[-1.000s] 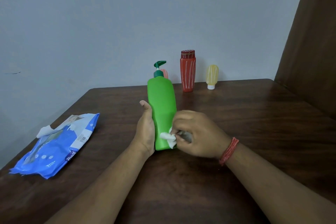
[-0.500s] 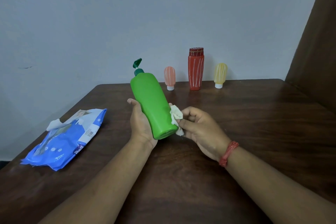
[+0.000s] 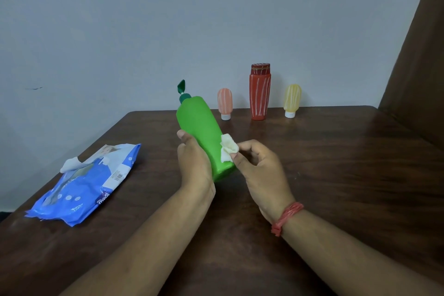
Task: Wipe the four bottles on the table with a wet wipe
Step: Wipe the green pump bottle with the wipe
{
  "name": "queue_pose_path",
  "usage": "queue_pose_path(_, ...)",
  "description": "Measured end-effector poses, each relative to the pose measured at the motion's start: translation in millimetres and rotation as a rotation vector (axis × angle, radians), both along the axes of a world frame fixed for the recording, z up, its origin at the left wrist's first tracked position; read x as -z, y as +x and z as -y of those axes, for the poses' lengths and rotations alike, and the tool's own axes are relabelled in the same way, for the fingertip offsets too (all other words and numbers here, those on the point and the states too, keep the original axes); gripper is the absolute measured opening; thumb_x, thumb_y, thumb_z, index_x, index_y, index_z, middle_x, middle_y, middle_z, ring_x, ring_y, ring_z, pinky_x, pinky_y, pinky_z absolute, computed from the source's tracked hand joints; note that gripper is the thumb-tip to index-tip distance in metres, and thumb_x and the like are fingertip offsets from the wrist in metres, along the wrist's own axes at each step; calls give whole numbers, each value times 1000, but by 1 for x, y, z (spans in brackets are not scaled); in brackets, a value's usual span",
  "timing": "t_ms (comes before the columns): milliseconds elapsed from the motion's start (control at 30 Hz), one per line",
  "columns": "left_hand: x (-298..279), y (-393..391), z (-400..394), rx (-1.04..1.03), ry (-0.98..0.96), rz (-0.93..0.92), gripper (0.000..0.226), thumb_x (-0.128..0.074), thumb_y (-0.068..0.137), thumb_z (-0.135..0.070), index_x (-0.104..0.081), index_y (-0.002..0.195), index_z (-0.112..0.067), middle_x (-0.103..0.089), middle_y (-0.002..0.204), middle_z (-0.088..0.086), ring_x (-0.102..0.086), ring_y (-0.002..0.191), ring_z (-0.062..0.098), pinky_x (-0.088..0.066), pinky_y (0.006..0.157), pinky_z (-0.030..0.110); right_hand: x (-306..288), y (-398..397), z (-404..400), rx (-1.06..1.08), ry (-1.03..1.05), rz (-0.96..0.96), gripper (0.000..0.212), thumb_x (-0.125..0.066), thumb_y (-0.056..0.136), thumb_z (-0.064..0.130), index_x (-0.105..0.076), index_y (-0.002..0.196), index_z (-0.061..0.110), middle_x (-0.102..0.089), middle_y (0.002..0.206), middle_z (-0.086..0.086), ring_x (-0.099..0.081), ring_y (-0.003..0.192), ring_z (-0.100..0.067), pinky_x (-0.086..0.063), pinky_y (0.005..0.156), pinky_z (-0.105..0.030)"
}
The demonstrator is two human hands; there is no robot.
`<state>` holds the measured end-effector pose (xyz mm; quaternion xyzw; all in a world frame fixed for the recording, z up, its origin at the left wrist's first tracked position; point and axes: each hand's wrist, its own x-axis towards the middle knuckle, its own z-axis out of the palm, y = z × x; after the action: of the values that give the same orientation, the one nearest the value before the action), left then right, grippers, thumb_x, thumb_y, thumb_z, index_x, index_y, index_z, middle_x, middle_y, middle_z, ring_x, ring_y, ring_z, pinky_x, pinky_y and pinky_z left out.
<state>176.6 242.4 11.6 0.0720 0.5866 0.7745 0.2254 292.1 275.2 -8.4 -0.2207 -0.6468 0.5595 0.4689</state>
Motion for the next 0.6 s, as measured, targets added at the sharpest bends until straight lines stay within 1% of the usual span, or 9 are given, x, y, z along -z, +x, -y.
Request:
queue_pose_path(67,4,4,-1,5,-22,-36,92,-29,69,-93,-67,108,-19,-67,119,9,-70,98,25,-58,90,47,1,0,0,6,38,6,8,-67,94,10,-73,94,16,-75,93,-2,-70,94,-22,-55,87,-41)
queue_pose_path(100,6,5,-1,19,-23,-51,100,-36,60,-98,-66,112,-18,-66,120,10,-71,99,26,-58,89,49,0,0,0,4,51,11,10,-68,93,9,-73,94,17,-75,93,-1,-70,93,-21,-57,86,-41)
queue_pose_path(167,2,7,2,83,-29,-43,109,-55,55,-96,-61,125,-12,-71,115,10,-74,95,26,-60,87,50,0,1,0,-6,53,19,16,-68,92,7,-74,94,22,-75,94,3,-70,93,-15,-58,85,-38)
queue_pose_path(200,-3,9,5,115,-17,-38,106,-66,60,-87,-55,132,-10,-73,111,10,-75,92,24,-61,86,48,-1,1,0,-14,48,17,19,-69,92,6,-74,94,24,-75,95,4,-70,93,-12,-57,86,-36)
queue_pose_path(267,-1,12,4,153,32,-34,85,-79,75,-58,-48,136,-7,-76,101,11,-76,84,22,-62,84,44,-2,2,0,-35,54,21,22,-68,91,5,-74,94,26,-75,97,5,-70,96,-10,-57,88,-35)
queue_pose_path(333,3,13,4,196,45,-47,71,-83,78,-44,-55,129,-3,-76,95,12,-76,80,23,-62,76,39,-2,3,-2,-40,96,59,20,-68,91,5,-75,97,23,-75,99,6,-70,98,-10,-57,90,-37)
queue_pose_path(400,4,11,5,260,68,-24,55,-81,81,-41,-65,116,0,-75,90,12,-74,79,26,-61,73,37,-3,4,-5,-18,163,85,19,-69,90,2,-75,99,18,-74,102,7,-69,100,-8,-57,91,-36)
queue_pose_path(467,1,9,6,346,127,37,46,-74,86,-42,-69,109,-2,-72,89,12,-71,80,26,-59,75,39,-6,6,-9,5,237,98,18,-70,88,0,-75,98,13,-72,103,7,-68,99,-8,-57,91,-34)
queue_pose_path(600,0,8,9,449,233,175,51,-65,90,-49,-67,118,-6,-68,92,11,-68,87,25,-57,79,39,-10,10,-12,51,493,152,14,-73,85,-1,-76,96,8,-70,101,4,-66,98,-8,-56,87,-26)
